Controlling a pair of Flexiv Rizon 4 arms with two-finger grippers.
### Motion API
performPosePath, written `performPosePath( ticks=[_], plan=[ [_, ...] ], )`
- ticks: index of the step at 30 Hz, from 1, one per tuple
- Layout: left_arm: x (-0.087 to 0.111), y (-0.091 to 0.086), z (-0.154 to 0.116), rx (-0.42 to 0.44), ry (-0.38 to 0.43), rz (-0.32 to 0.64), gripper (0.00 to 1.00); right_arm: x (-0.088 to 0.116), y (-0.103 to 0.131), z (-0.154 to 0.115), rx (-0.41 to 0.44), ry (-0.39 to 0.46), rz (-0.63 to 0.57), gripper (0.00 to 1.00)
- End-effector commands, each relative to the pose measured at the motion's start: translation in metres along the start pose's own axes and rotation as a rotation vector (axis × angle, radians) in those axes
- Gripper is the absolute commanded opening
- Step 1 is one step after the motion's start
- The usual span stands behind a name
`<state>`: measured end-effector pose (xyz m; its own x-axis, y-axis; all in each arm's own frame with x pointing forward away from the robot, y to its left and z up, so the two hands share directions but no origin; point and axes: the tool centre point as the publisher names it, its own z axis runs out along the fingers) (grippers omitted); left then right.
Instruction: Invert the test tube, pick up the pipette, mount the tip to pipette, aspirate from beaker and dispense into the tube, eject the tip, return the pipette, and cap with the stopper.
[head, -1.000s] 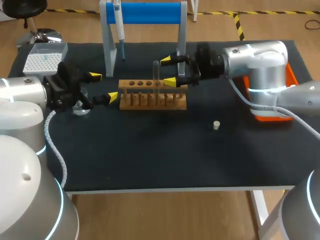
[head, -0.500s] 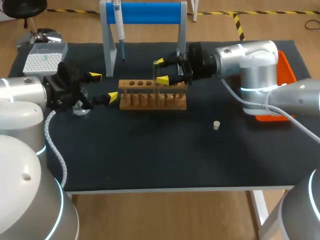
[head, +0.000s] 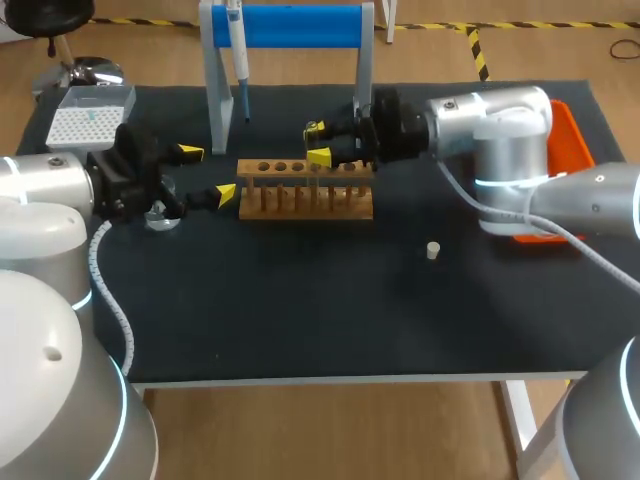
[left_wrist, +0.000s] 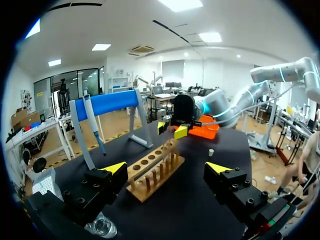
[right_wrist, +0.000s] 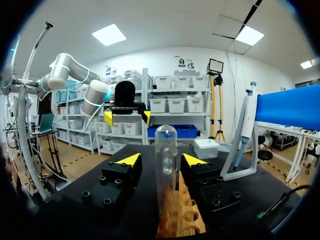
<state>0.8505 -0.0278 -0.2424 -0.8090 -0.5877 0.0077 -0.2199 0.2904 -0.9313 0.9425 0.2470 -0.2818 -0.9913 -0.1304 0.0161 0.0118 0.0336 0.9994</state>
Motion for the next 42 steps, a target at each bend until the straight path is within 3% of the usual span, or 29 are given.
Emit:
performPosePath(
  ticks=[1,15,17,21,42],
  plan=[
    [0.001,0.001,0.001,0.002,-0.003,0.001,1.0,0.002,0.001,0.002,0.0,-0.012,-0.002,0.49],
    [0.001,0.001,0.001,0.002,-0.003,0.001,1.0,0.001,0.001,0.006,-0.008,-0.024,0.002,0.43],
    [0.001,0.001,0.001,0.002,-0.003,0.001,1.0,0.001,0.001,0.006,-0.01,-0.026,0.003,0.35],
    [0.001,0.001,0.001,0.002,-0.003,0.001,1.0,0.001,0.001,0.006,-0.012,-0.029,0.005,0.0],
    [0.001,0.001,0.001,0.002,-0.003,0.001,1.0,-0.003,0.016,0.004,-0.02,-0.045,0.006,0.0]
  ],
)
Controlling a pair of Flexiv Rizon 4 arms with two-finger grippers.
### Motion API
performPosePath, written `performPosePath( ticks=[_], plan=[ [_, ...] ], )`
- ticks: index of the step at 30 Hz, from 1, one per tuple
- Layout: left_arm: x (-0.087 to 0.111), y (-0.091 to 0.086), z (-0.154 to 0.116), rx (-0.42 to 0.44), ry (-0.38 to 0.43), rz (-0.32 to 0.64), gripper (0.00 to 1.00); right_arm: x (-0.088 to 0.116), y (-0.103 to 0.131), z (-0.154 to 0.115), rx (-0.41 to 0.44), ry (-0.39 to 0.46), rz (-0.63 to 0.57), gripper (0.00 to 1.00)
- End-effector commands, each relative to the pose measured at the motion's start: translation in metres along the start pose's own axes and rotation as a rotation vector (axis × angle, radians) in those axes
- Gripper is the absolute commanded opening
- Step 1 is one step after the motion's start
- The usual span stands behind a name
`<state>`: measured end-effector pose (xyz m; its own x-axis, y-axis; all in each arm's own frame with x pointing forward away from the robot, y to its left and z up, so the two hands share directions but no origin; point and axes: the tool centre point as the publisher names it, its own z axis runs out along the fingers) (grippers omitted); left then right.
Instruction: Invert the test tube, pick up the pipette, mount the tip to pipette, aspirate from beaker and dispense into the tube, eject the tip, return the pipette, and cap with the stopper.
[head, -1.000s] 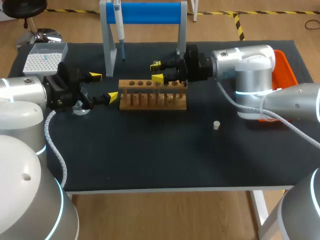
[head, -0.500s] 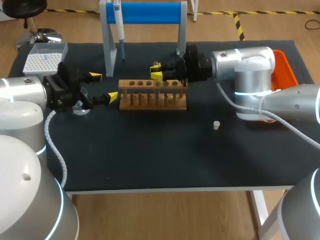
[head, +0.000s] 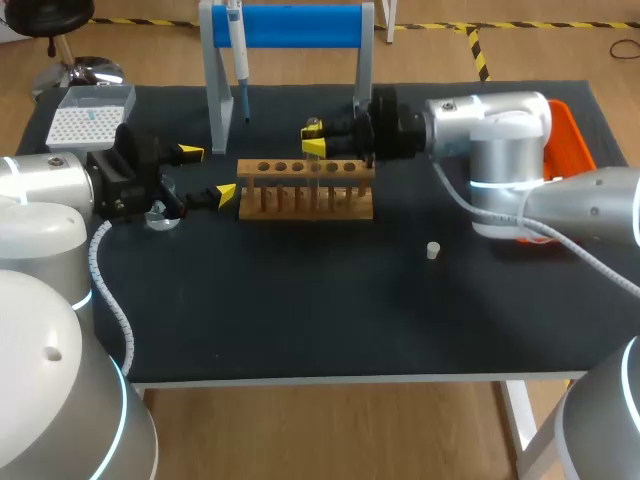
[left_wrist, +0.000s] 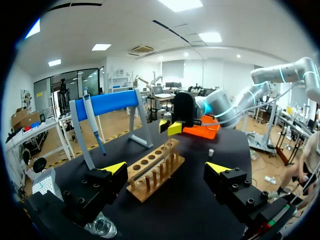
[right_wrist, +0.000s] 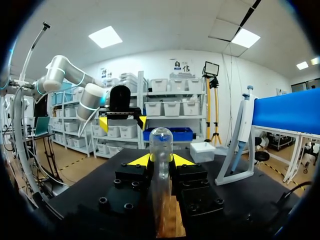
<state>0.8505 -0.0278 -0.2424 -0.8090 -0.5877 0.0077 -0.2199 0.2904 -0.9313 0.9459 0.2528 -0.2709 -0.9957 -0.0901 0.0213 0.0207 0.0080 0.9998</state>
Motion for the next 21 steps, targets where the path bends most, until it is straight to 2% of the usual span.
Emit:
performPosePath(
  ticks=[1,21],
  plan=[
    [0.001,0.001,0.001,0.002,-0.003,0.001,1.0,0.0,0.006,-0.001,0.005,-0.006,0.0,0.0],
    [0.001,0.001,0.001,0.002,-0.003,0.001,1.0,-0.004,0.039,-0.002,0.007,-0.012,-0.009,0.0]
  ],
)
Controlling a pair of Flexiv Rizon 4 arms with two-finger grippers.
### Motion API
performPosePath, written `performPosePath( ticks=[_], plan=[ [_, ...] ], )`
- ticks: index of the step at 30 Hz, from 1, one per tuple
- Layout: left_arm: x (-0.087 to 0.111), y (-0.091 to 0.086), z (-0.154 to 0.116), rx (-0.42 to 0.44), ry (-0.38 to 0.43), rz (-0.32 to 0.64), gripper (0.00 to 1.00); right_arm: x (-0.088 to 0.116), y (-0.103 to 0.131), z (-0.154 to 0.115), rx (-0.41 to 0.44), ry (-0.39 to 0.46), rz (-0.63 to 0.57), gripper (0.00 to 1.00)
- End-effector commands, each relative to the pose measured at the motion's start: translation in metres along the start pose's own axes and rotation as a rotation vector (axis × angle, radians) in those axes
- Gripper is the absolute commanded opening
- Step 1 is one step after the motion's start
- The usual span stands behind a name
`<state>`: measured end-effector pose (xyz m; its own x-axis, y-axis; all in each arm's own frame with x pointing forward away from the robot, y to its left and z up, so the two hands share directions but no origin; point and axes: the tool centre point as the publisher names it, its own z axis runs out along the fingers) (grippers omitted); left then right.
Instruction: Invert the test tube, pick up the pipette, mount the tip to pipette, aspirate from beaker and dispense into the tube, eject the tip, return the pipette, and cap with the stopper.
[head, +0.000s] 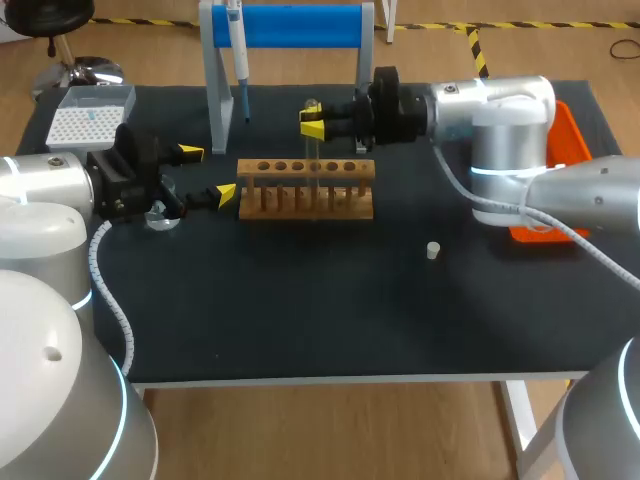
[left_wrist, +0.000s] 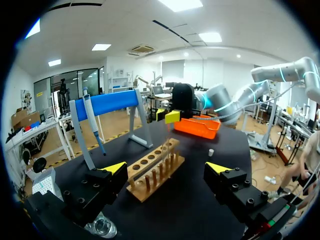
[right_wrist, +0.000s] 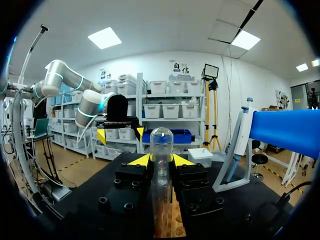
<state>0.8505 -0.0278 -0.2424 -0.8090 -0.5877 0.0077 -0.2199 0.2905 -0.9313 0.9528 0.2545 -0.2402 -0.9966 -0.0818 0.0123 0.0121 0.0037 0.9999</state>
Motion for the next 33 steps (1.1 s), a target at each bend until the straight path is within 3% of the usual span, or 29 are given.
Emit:
performPosePath(
  ticks=[1,16,28,33],
  plan=[
    [0.001,0.001,0.001,0.002,-0.003,0.001,1.0,0.002,0.011,-0.002,0.011,-0.004,-0.001,0.0],
    [0.001,0.001,0.001,0.002,-0.003,0.001,1.0,0.014,0.039,-0.005,0.007,-0.015,-0.008,0.0],
    [0.001,0.001,0.001,0.002,-0.003,0.001,1.0,0.036,0.062,-0.03,0.026,-0.066,0.042,0.0],
    [0.001,0.001,0.001,0.002,-0.003,0.001,1.0,0.036,0.062,-0.03,0.026,-0.066,0.042,0.0]
  ],
)
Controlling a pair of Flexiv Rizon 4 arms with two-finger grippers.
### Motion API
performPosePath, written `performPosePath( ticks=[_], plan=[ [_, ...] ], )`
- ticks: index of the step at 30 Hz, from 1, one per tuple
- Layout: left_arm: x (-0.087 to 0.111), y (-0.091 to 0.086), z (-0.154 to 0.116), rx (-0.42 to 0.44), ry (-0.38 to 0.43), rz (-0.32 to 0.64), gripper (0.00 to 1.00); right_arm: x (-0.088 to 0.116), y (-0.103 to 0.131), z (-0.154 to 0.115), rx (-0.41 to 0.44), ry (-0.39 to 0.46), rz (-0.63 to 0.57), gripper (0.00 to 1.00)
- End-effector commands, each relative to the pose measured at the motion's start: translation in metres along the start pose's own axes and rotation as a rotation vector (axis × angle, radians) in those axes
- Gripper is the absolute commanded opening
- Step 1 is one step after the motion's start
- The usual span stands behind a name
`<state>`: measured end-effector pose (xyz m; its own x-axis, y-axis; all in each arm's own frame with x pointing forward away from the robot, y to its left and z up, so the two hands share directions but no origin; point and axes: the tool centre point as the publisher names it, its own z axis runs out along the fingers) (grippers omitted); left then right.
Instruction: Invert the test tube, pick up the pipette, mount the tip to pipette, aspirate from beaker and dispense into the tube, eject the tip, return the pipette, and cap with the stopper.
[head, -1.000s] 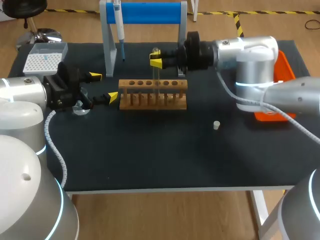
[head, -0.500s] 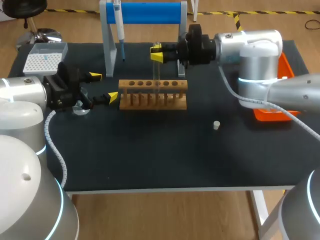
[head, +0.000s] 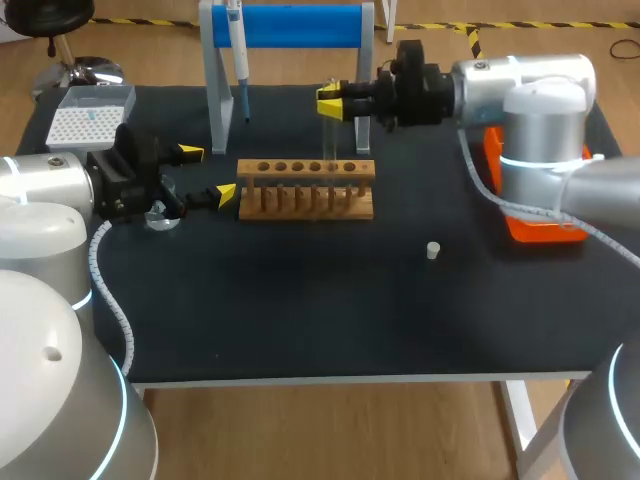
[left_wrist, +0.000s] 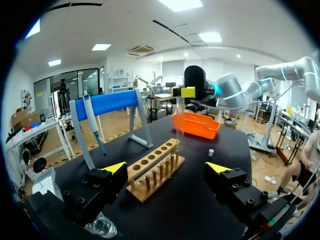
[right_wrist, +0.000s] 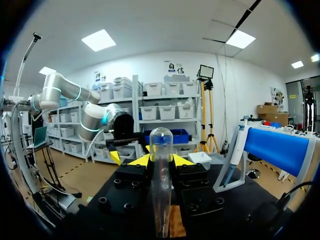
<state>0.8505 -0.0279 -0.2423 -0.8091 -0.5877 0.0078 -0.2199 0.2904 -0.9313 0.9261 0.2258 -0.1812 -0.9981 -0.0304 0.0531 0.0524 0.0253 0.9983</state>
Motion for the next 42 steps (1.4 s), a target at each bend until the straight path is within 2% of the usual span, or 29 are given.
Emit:
performPosePath(
  ticks=[1,15,18,25,32,37,42],
  plan=[
    [0.0,0.001,0.001,0.002,-0.003,0.001,1.0,0.007,0.003,-0.004,0.007,-0.015,0.0,0.0],
    [0.0,0.001,0.001,0.002,-0.003,0.001,1.0,0.007,0.003,-0.004,0.007,-0.015,0.0,0.0],
    [0.0,0.001,0.001,0.002,-0.003,0.001,1.0,0.002,-0.002,-0.011,0.041,-0.029,0.184,0.0],
    [0.0,0.001,0.001,0.002,-0.003,0.001,1.0,0.002,0.009,-0.02,-0.003,-0.05,0.548,0.0],
    [0.0,0.001,0.001,0.002,-0.003,0.001,1.0,0.0,0.012,-0.024,-0.012,-0.086,0.93,0.0],
    [0.0,0.001,0.001,0.002,-0.003,0.001,1.0,0.004,0.006,-0.027,-0.016,-0.056,1.206,0.0],
    [0.0,0.001,0.001,0.002,-0.003,0.001,1.0,0.011,-0.001,-0.029,-0.018,-0.037,1.349,0.0]
  ],
)
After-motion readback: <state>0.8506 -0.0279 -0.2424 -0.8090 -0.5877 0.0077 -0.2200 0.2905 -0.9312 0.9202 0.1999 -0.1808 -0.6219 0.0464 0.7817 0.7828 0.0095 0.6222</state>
